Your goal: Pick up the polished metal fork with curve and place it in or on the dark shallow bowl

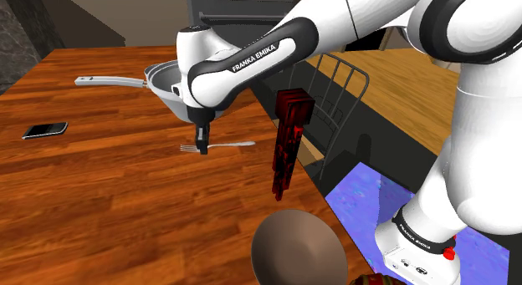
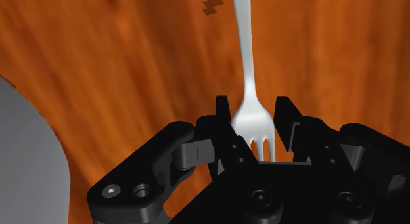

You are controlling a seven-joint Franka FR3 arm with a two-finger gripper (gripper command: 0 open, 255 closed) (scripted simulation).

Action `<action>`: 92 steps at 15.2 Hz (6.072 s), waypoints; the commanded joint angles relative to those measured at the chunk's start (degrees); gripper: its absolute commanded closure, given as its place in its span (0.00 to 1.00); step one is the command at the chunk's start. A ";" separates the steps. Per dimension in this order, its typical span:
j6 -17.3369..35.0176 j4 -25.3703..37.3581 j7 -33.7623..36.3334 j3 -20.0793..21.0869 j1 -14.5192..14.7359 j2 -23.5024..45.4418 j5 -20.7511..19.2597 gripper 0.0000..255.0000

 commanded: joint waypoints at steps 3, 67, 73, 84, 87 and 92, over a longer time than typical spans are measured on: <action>-2.44 1.12 -0.13 0.17 -0.08 -1.28 0.32 1.00; 1.24 -49.98 19.97 18.23 16.72 -51.78 21.54 1.00; 1.25 -49.97 19.98 18.22 16.73 -51.76 21.52 1.00; -7.55 -45.58 19.80 15.83 16.90 -56.17 20.68 0.00; -7.55 -45.58 19.80 15.82 16.91 -56.17 20.68 0.00; -7.54 -45.58 19.80 15.82 16.91 -56.16 20.68 0.00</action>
